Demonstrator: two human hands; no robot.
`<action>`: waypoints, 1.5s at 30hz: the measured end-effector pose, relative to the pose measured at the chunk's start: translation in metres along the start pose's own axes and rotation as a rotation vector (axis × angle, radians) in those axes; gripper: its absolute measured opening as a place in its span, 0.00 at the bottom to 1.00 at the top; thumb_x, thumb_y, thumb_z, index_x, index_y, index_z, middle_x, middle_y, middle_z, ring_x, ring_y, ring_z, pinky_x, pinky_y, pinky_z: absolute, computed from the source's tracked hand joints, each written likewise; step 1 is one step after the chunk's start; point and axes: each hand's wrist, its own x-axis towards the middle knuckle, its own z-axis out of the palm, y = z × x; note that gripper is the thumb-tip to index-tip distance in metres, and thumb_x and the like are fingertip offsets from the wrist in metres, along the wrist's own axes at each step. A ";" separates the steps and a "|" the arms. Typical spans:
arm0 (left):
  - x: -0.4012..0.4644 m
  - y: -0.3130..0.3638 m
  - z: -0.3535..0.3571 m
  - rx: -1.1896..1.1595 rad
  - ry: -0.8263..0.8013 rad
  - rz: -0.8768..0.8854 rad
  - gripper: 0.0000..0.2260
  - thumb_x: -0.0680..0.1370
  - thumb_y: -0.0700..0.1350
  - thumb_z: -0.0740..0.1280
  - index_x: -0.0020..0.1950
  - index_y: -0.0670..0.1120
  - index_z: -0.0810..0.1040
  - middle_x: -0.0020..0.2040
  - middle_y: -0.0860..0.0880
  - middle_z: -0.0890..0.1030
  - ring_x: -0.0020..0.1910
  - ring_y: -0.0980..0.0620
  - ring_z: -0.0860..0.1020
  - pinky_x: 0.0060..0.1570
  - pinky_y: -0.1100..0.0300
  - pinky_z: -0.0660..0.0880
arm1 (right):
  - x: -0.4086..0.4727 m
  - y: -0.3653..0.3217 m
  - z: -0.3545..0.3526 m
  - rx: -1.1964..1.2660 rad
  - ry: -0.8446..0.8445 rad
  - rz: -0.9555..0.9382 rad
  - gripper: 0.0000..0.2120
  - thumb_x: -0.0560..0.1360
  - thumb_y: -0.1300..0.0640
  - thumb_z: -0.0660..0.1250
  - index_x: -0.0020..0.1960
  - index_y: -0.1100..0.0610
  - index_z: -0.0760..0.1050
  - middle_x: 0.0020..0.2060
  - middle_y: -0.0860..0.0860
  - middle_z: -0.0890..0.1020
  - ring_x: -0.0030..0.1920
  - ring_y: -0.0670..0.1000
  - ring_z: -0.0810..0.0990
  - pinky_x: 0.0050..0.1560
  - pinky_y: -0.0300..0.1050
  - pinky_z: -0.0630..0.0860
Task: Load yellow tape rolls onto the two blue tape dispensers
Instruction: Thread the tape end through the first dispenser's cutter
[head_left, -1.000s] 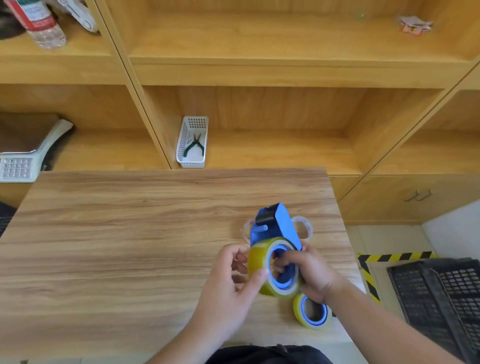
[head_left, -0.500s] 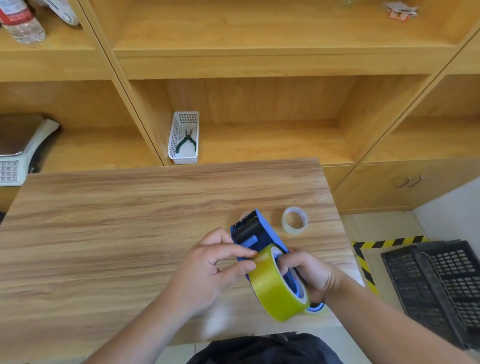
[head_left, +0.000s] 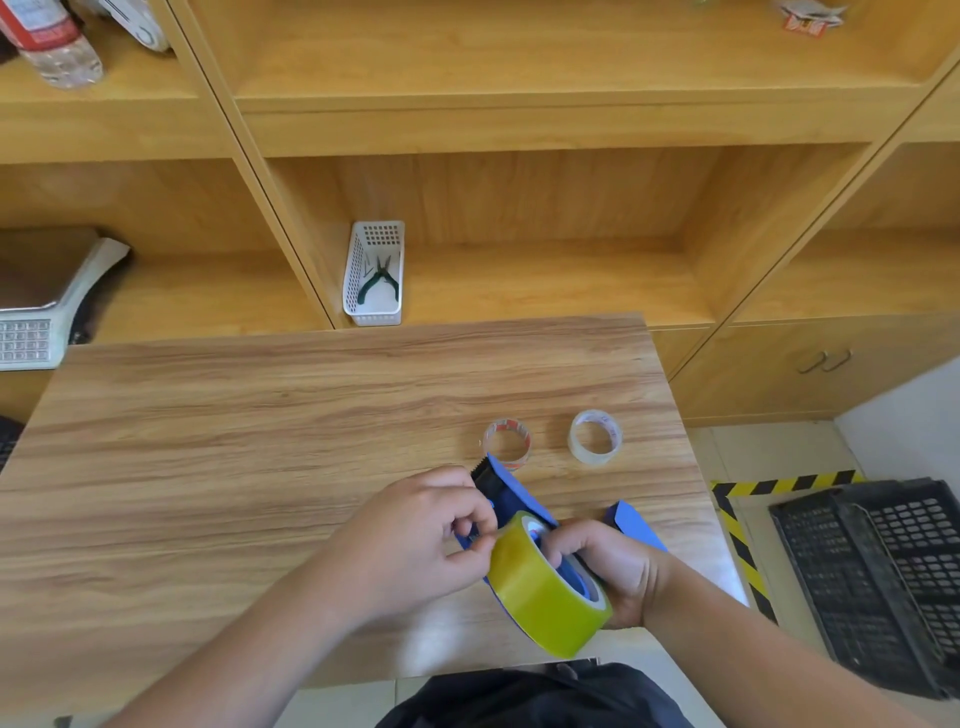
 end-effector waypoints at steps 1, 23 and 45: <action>0.000 -0.001 -0.001 -0.017 -0.025 -0.002 0.07 0.74 0.56 0.67 0.44 0.56 0.82 0.42 0.56 0.78 0.37 0.54 0.75 0.39 0.56 0.76 | -0.001 0.001 0.000 0.007 -0.003 0.008 0.14 0.64 0.63 0.64 0.47 0.61 0.84 0.39 0.56 0.84 0.40 0.53 0.82 0.46 0.45 0.78; 0.054 -0.017 -0.001 0.098 -0.315 0.229 0.06 0.83 0.47 0.67 0.51 0.50 0.84 0.51 0.56 0.78 0.46 0.60 0.74 0.47 0.60 0.73 | -0.001 0.014 -0.013 0.000 0.050 0.155 0.16 0.70 0.63 0.57 0.55 0.66 0.75 0.40 0.57 0.78 0.37 0.54 0.81 0.41 0.46 0.80; 0.054 -0.033 -0.006 -0.232 -0.015 -0.195 0.09 0.75 0.46 0.76 0.37 0.58 0.84 0.40 0.51 0.81 0.35 0.55 0.75 0.37 0.60 0.72 | -0.001 0.004 -0.020 -0.036 0.057 -0.026 0.19 0.66 0.63 0.65 0.55 0.64 0.81 0.44 0.57 0.86 0.44 0.56 0.84 0.47 0.47 0.80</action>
